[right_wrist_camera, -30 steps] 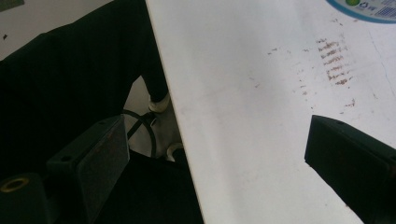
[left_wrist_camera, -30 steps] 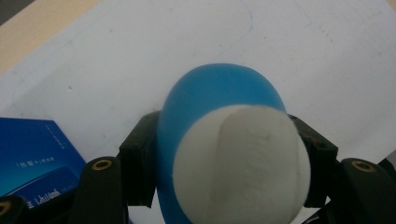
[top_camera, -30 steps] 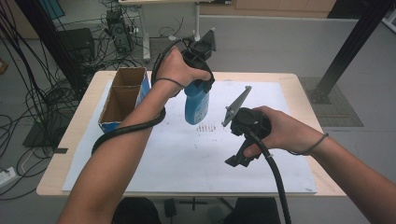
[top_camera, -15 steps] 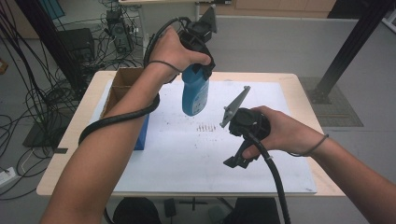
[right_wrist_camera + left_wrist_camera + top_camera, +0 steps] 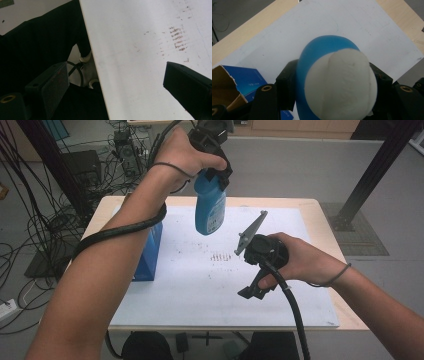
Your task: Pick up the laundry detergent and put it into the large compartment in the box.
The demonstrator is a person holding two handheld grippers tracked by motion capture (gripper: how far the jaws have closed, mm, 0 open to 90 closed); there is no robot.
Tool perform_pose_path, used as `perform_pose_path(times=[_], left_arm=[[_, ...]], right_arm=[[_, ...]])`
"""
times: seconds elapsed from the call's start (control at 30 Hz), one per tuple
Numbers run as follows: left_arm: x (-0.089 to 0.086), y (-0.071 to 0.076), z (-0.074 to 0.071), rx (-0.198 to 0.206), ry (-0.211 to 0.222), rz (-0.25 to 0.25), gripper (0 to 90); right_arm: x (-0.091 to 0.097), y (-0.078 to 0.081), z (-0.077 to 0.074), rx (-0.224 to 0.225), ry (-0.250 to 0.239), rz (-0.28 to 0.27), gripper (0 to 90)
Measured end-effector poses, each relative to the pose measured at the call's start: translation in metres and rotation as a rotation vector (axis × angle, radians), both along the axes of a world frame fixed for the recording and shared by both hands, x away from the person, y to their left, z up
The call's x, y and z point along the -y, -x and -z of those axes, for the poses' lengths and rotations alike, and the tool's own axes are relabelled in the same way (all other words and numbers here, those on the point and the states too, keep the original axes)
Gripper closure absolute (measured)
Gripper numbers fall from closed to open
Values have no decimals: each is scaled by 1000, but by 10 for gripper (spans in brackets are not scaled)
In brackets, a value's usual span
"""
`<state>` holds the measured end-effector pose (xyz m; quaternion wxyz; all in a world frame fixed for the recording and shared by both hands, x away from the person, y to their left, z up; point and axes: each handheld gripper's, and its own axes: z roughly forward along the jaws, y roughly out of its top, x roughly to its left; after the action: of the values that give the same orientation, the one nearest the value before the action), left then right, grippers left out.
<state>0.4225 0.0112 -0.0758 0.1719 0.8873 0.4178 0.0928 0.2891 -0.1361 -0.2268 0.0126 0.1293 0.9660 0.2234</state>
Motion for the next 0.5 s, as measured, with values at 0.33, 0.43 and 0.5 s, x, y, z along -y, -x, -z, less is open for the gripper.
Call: perform_pose_path(times=[0.33,0.43,0.5], left_arm=[[-2,3,-12,-1,5,-6,378],[-6,3,-12,-8,5,-15,378],[-9,3,-11,-9,9,-27,378]], right_arm=[[0,-1,-1,1,0,1,62],[-1,0,-1,3,-2,2,62],[-1,0,-2,5,0,-2,62]])
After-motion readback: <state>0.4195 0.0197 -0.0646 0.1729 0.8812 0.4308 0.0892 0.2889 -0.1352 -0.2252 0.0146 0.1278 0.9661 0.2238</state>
